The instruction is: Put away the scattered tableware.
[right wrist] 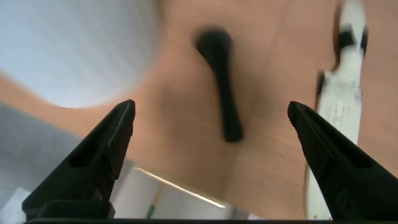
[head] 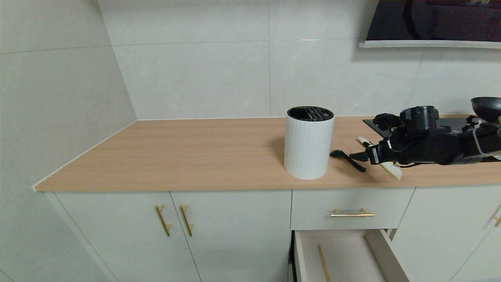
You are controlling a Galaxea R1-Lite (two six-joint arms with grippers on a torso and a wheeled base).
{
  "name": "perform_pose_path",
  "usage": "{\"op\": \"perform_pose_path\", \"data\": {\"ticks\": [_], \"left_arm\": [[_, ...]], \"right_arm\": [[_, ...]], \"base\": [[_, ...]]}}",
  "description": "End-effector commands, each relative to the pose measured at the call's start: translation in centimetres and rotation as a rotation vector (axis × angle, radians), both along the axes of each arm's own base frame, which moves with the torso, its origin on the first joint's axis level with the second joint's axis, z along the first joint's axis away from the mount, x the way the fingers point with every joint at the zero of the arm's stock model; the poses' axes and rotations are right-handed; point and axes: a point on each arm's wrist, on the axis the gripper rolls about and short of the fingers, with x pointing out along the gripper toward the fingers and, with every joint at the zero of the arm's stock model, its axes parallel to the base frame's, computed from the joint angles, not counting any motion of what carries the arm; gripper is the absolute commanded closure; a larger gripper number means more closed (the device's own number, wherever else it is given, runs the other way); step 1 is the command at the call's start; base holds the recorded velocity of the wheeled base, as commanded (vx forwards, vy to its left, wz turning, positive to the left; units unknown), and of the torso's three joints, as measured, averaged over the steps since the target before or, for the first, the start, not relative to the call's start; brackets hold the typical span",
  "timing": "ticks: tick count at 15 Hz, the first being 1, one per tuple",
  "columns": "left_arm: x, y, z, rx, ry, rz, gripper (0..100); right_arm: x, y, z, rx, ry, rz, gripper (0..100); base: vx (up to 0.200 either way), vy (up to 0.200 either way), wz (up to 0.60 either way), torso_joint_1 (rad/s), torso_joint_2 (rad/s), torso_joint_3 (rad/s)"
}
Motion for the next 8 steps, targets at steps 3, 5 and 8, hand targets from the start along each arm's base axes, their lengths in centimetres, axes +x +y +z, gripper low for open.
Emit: {"op": "perform_pose_path", "data": {"ticks": [3,5,8], "left_arm": [[0.0,0.0,0.0,0.000,0.000,-0.001,0],[0.0,0.0,0.0,0.000,0.000,-0.001,0],[0.0,0.0,0.0,0.000,0.000,-0.001,0]], "right_arm": [[2.0,0.2,-4.0,0.037,0.029,-0.016,0],[2.6,0.2,-5.0,0.036,0.040,-0.020,0],[3.2,0.2,-5.7,0.039,0.027,-0.025,0]], "base": [[0.000,0.000,0.00,0.000,0.00,0.000],[0.000,0.000,0.00,0.000,0.00,0.000],[0.000,0.000,0.00,0.000,0.00,0.000]]}}
